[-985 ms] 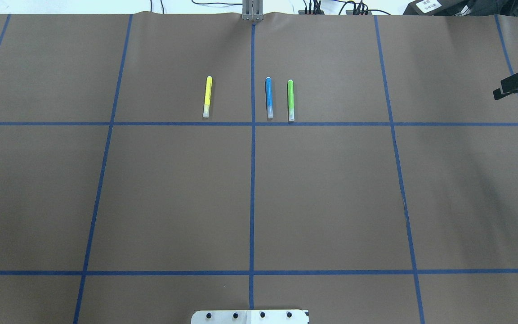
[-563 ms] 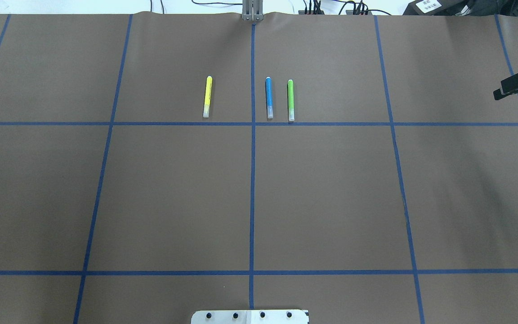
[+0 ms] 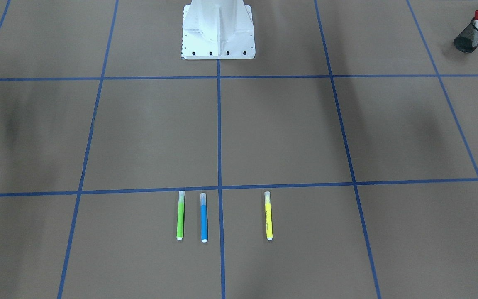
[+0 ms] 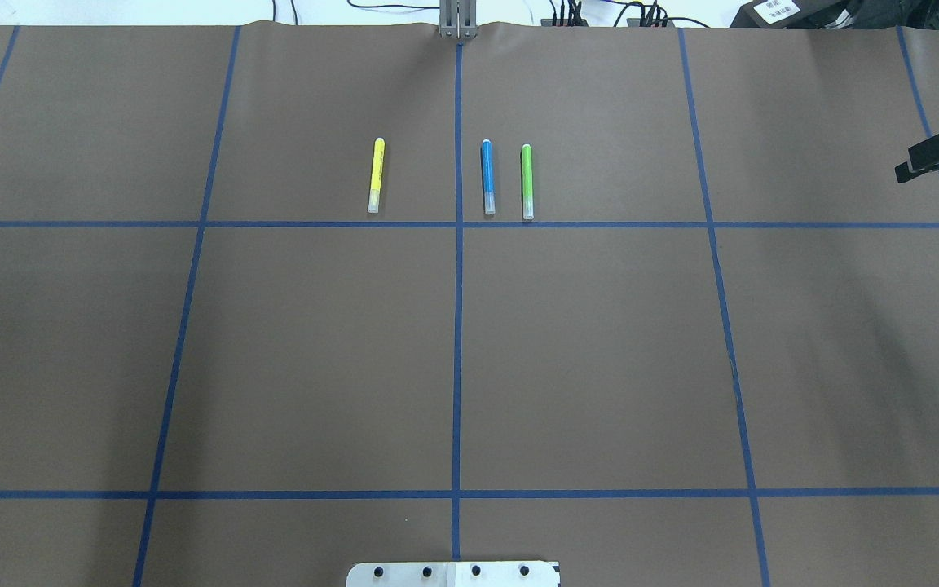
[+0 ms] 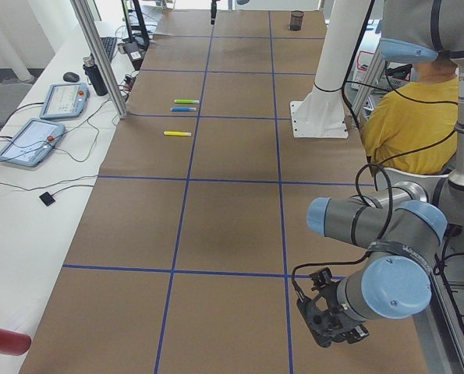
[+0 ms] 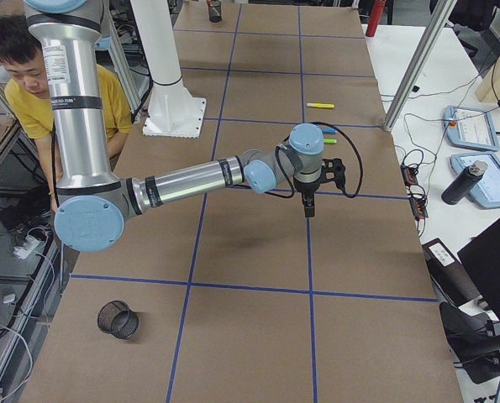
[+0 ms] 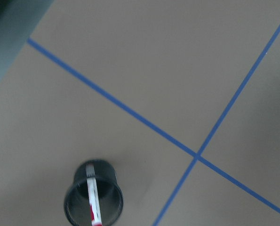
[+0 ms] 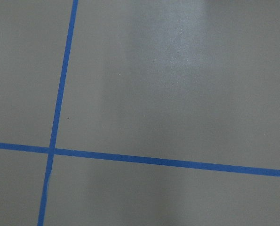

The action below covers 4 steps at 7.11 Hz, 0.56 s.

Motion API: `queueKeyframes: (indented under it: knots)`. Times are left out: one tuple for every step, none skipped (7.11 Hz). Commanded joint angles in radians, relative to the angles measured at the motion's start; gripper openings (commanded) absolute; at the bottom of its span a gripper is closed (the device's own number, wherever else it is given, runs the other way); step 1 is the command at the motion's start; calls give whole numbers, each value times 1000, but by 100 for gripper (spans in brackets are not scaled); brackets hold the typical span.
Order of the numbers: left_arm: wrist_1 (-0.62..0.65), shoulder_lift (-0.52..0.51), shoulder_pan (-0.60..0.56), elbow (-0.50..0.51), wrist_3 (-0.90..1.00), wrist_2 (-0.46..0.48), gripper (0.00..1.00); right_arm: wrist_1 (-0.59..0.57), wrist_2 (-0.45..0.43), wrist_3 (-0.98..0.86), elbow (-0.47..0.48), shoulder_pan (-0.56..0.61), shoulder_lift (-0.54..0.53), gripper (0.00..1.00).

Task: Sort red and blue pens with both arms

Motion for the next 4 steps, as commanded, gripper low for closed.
queueKeyframes:
  knots:
    - [-239, -50, 208, -30, -118, -3, 100, -1, 3, 19, 1, 0, 0, 100]
    - [-263, -108, 291, -44, -196, -3, 100, 0, 5, 36, 7, 0, 3, 100]
    - [-263, -178, 343, -42, -230, -3, 100, 0, 11, 79, 22, -6, 8, 100]
    - [-264, -225, 405, -42, -307, -12, 100, 0, 18, 98, 54, -30, 41, 100]
